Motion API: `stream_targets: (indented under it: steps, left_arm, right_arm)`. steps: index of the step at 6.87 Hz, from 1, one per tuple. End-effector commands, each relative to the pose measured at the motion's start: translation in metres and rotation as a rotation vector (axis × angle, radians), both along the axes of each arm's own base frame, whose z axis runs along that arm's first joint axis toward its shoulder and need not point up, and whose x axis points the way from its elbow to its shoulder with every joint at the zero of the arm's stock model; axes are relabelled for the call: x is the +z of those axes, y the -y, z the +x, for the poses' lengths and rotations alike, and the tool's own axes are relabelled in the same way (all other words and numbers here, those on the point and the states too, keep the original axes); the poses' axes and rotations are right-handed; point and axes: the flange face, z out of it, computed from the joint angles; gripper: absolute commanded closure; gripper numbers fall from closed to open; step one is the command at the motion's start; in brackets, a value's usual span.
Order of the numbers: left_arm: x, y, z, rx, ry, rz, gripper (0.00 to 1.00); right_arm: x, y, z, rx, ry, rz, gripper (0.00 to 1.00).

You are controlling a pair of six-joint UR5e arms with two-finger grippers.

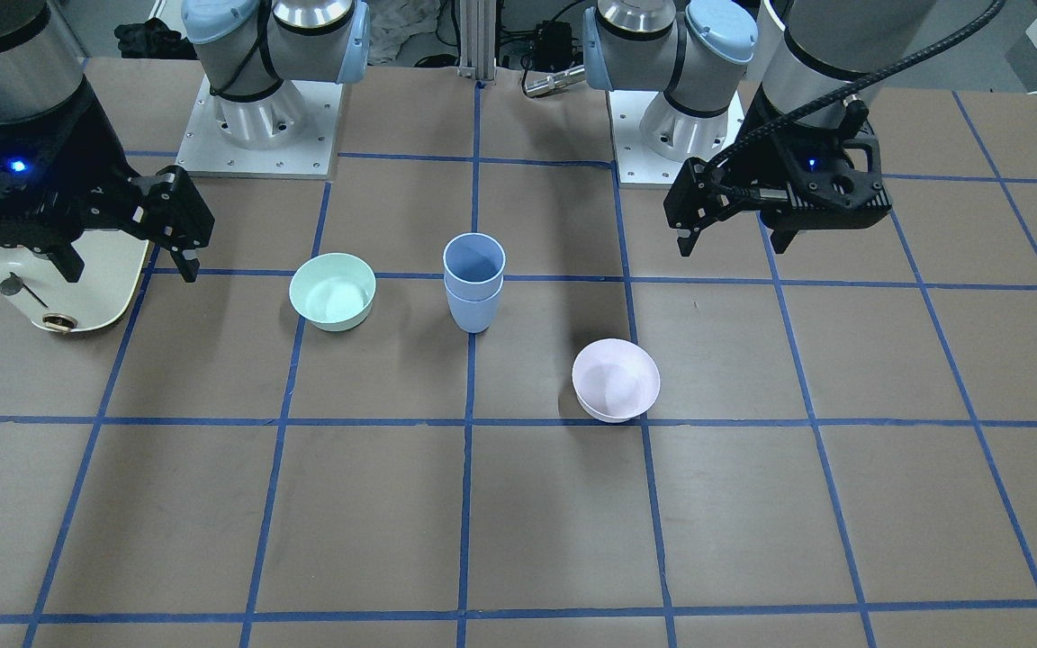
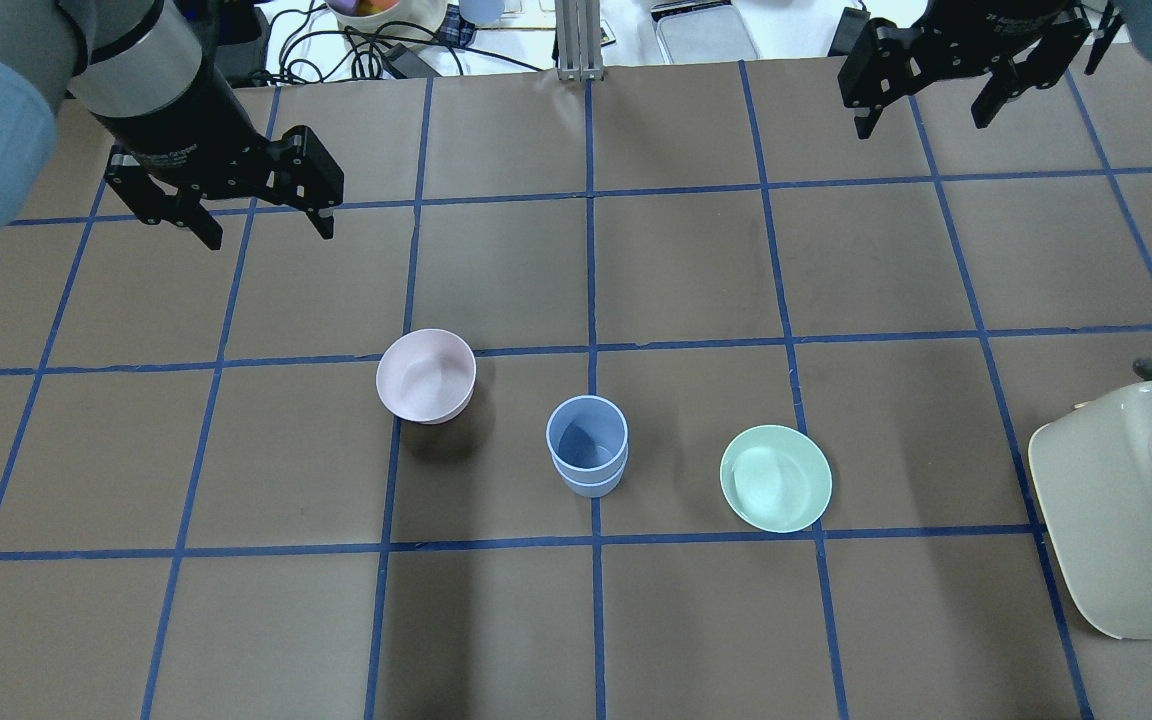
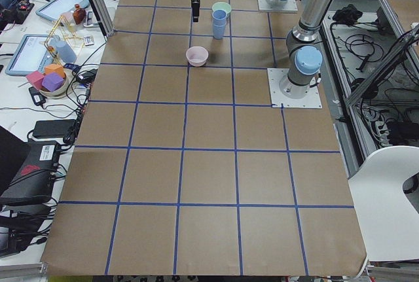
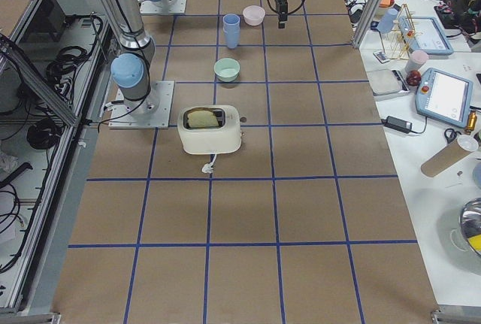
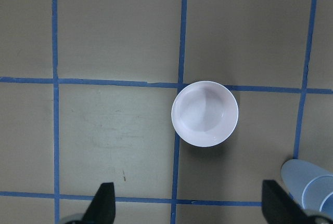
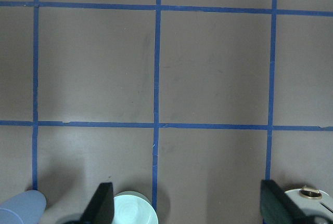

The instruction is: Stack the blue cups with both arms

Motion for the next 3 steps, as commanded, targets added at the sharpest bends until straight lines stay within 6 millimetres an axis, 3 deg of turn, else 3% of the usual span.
stream_targets:
  steps: [1,3]
  left_arm:
    - [0.0007,-0.0003,0.0,0.0,0.0,-0.001,0.0]
    - [0.0022,0.0,0.0,-0.002,0.0,-0.004,0.0]
  right_arm:
    - [0.0017,-0.0068,0.0033,0.006,0.005,0.02,0.0]
    - [0.0,-0.0051,0.0024,0.004,0.005,0.019,0.0]
